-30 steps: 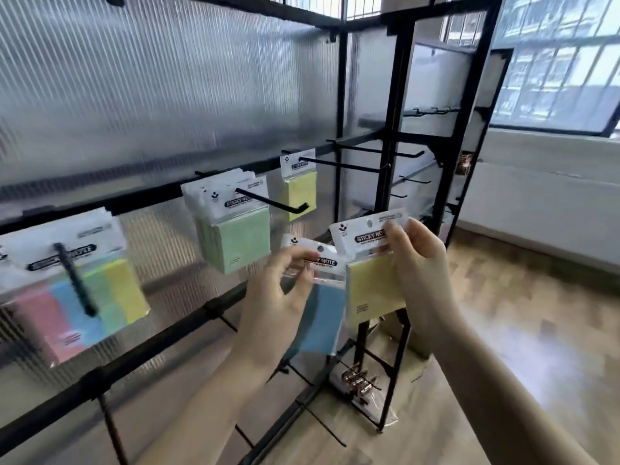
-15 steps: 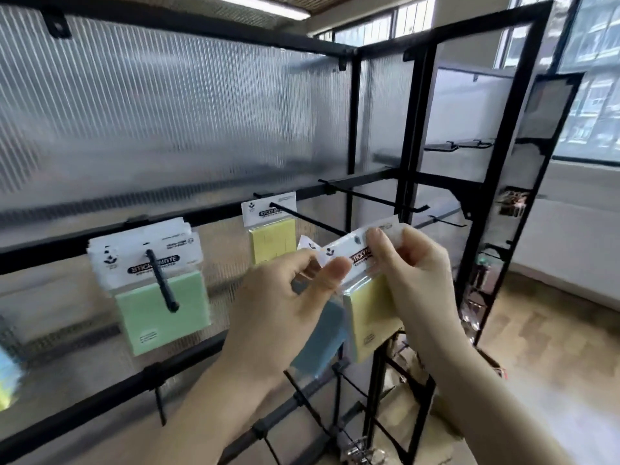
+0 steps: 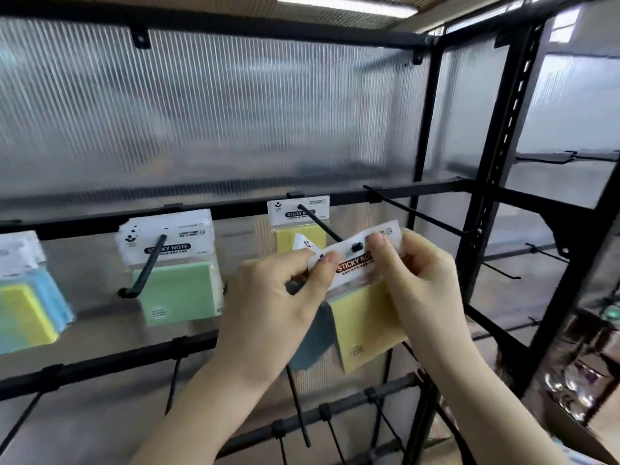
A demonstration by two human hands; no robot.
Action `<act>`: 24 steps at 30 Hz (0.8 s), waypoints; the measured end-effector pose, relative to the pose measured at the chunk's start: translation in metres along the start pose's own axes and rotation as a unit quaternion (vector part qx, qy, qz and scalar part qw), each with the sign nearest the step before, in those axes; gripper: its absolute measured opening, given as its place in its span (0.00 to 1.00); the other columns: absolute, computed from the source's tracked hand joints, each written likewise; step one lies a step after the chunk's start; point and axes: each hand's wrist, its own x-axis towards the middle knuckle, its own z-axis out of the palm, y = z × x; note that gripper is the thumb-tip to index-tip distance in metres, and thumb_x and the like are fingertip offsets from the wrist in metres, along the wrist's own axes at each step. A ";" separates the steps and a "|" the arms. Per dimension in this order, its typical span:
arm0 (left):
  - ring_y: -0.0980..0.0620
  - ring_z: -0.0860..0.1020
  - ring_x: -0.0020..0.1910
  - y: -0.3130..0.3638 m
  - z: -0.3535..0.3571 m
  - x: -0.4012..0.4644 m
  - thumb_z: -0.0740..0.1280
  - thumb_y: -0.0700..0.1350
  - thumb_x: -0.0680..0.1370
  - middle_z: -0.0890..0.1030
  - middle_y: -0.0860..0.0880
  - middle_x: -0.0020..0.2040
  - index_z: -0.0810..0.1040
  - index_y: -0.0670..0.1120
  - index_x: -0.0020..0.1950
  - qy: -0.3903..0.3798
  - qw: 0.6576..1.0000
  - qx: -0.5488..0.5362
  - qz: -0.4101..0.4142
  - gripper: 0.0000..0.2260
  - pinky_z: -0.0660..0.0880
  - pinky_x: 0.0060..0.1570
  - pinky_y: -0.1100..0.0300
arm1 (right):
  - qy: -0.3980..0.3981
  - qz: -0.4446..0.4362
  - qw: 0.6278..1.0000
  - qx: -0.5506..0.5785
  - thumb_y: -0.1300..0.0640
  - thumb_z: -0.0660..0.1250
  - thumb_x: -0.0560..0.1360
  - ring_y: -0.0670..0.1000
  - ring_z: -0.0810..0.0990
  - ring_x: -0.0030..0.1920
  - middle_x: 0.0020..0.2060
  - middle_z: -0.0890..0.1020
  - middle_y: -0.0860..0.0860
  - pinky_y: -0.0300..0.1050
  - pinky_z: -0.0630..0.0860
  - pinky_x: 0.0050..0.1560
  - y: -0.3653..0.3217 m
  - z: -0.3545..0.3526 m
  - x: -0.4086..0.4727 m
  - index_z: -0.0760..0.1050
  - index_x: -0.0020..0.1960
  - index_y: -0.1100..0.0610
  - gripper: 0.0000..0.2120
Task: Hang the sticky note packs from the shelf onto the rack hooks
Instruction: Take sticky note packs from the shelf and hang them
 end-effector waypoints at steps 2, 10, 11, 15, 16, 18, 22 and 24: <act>0.52 0.63 0.25 -0.004 0.003 0.001 0.62 0.58 0.77 0.66 0.49 0.24 0.72 0.43 0.29 0.010 0.999 0.050 -0.015 0.23 0.59 0.27 0.58 | -0.026 0.010 1.000 0.005 0.47 0.65 0.76 0.45 0.73 0.32 0.31 0.80 0.53 0.36 0.67 0.31 0.011 0.000 0.006 0.75 0.39 0.64 0.20; 0.50 0.70 0.24 -0.041 0.016 0.008 0.65 0.60 0.73 0.76 0.50 0.26 0.77 0.43 0.33 0.147 0.958 0.243 -0.037 0.20 0.58 0.24 0.63 | -0.079 0.043 0.996 0.006 0.49 0.68 0.75 0.37 0.78 0.41 0.43 0.81 0.41 0.28 0.72 0.40 0.047 0.017 0.031 0.73 0.50 0.49 0.08; 0.49 0.72 0.25 -0.047 0.018 0.009 0.66 0.58 0.72 0.78 0.50 0.28 0.79 0.44 0.34 0.152 0.953 0.257 -0.050 0.18 0.59 0.25 0.64 | -0.084 0.045 0.995 -0.002 0.52 0.69 0.75 0.35 0.78 0.43 0.46 0.81 0.42 0.27 0.71 0.41 0.052 0.021 0.034 0.72 0.51 0.48 0.08; 0.45 0.80 0.36 -0.067 0.027 0.008 0.69 0.56 0.74 0.84 0.49 0.37 0.82 0.46 0.42 0.142 0.939 0.272 -0.151 0.13 0.71 0.30 0.56 | -0.080 0.055 0.995 -0.019 0.53 0.70 0.74 0.33 0.77 0.43 0.49 0.79 0.46 0.25 0.71 0.36 0.070 0.035 0.043 0.68 0.50 0.45 0.11; 0.45 0.80 0.38 -0.070 0.028 0.007 0.68 0.55 0.75 0.84 0.49 0.39 0.82 0.47 0.43 0.137 0.937 0.275 -0.169 0.13 0.73 0.32 0.54 | -0.077 0.059 0.995 -0.022 0.52 0.71 0.74 0.36 0.77 0.45 0.51 0.78 0.47 0.25 0.71 0.36 0.073 0.038 0.046 0.68 0.51 0.45 0.13; 0.45 0.80 0.41 -0.075 0.030 0.005 0.67 0.54 0.77 0.84 0.50 0.42 0.83 0.47 0.45 0.129 0.931 0.282 -0.192 0.12 0.74 0.35 0.53 | -0.072 0.065 0.995 -0.036 0.51 0.72 0.73 0.40 0.77 0.49 0.54 0.77 0.50 0.26 0.72 0.39 0.078 0.042 0.053 0.67 0.56 0.48 0.17; 0.46 0.79 0.42 -0.080 0.029 -0.005 0.65 0.51 0.78 0.84 0.49 0.43 0.83 0.46 0.47 0.110 0.928 0.291 -0.205 0.11 0.73 0.36 0.53 | -0.067 0.070 0.993 -0.067 0.49 0.73 0.71 0.50 0.75 0.55 0.57 0.74 0.52 0.37 0.74 0.51 0.085 0.047 0.063 0.66 0.62 0.56 0.25; 0.47 0.78 0.39 -0.080 0.025 -0.009 0.66 0.49 0.78 0.83 0.50 0.41 0.82 0.45 0.46 0.117 0.931 0.281 -0.200 0.10 0.71 0.33 0.54 | -0.062 0.072 0.993 -0.073 0.50 0.73 0.72 0.51 0.74 0.56 0.57 0.73 0.53 0.46 0.75 0.56 0.085 0.051 0.066 0.66 0.63 0.58 0.26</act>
